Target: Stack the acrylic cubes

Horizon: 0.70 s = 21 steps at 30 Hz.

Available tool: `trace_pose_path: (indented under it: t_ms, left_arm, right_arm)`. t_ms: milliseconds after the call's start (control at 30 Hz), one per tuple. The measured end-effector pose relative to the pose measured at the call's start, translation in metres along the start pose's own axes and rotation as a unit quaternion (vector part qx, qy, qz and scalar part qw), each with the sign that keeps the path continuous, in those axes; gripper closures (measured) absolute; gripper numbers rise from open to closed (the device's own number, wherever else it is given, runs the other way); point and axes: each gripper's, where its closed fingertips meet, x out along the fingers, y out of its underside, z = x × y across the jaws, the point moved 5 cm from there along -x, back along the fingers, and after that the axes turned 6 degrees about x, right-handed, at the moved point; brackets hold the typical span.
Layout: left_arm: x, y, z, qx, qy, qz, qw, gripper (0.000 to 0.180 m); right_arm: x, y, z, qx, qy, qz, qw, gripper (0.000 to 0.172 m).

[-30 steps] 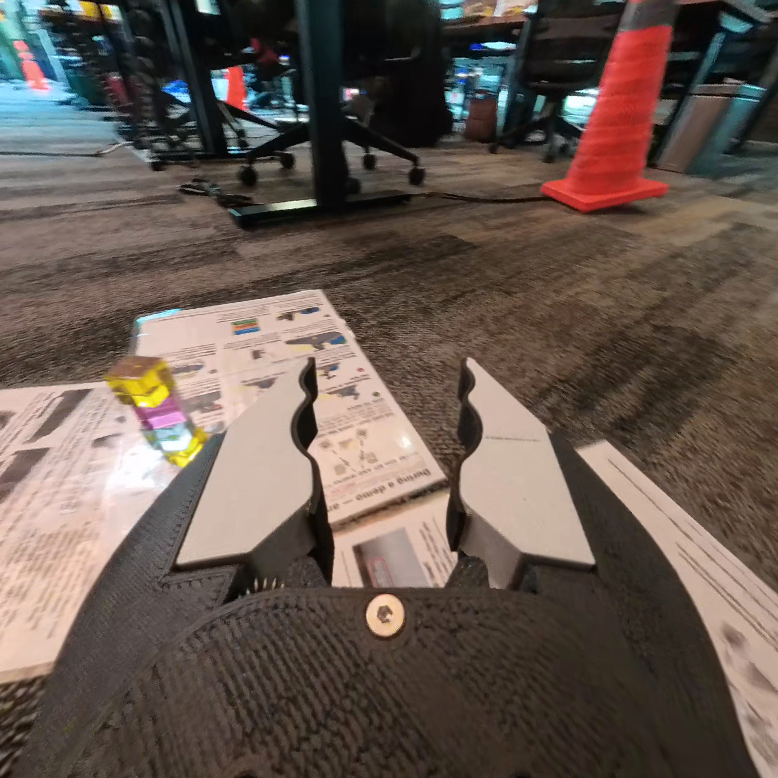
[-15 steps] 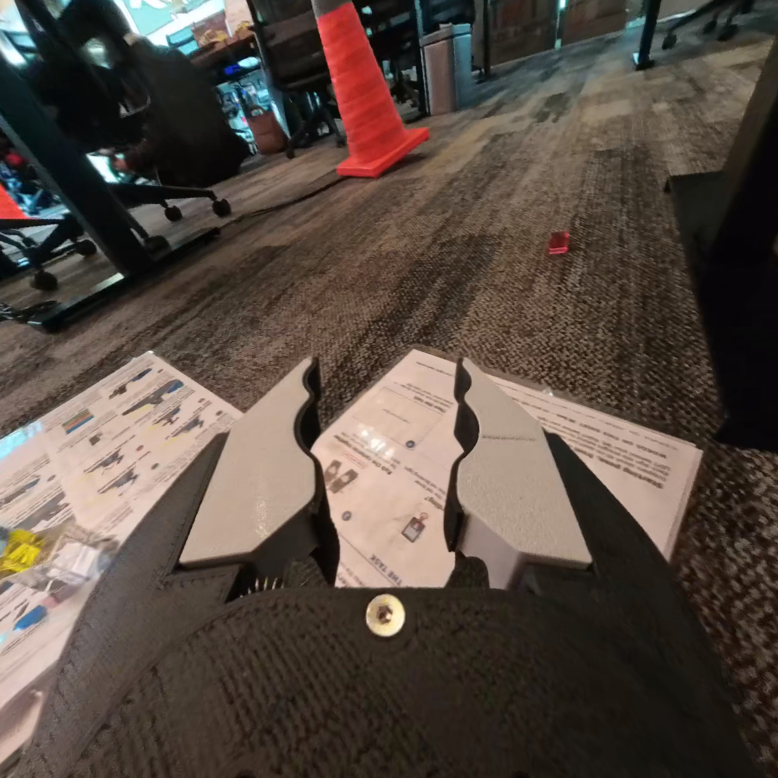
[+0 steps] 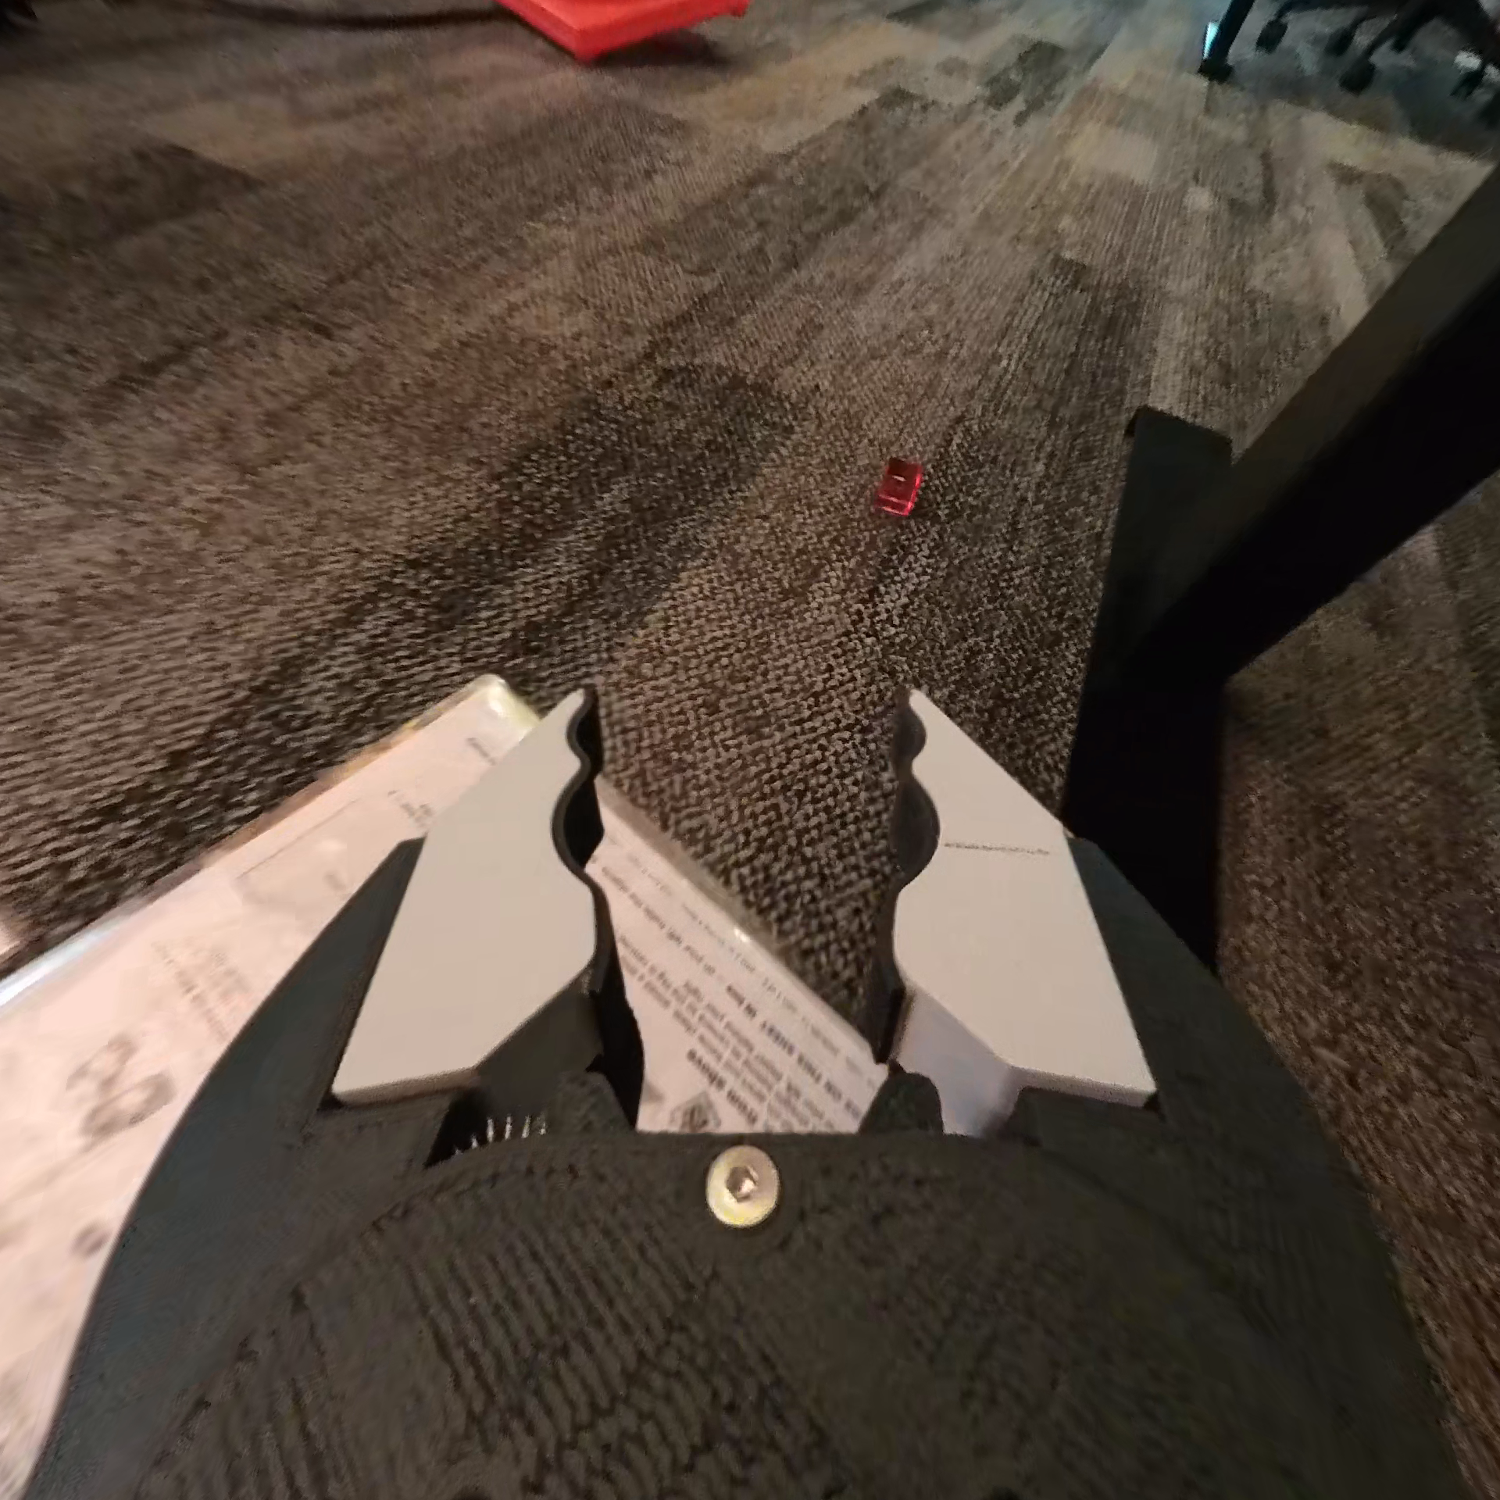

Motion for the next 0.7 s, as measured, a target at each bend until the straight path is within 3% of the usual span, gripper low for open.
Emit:
trace_pose_path:
  t_ms: [167,300,367,500,700]
  left_arm:
    - [0.108,0.010,-0.001,0.054,0.018,-0.047,0.997,0.083]
    - [0.158,0.030,-0.008,0.034,0.039,-0.068,0.996,0.080]
    - [0.168,0.046,-0.007,0.025,0.040,-0.061,0.997,0.080]
    - [0.159,0.045,0.006,0.008,0.022,-0.085,0.996,0.083]
    - [0.173,0.052,0.010,0.009,0.019,-0.034,0.999,0.081]
  right_arm:
    - [0.090,0.000,-0.025,0.042,0.031,-0.003,0.999,0.101]
    - [0.162,0.002,-0.042,0.105,0.033,-0.016,0.994,0.100]
    - [0.195,0.005,-0.044,0.123,0.024,-0.015,0.992,0.100]
    - [0.249,0.007,-0.060,0.120,0.047,0.003,0.992,0.101]
    - [0.308,-0.007,-0.089,0.094,0.091,0.061,0.990,0.111]
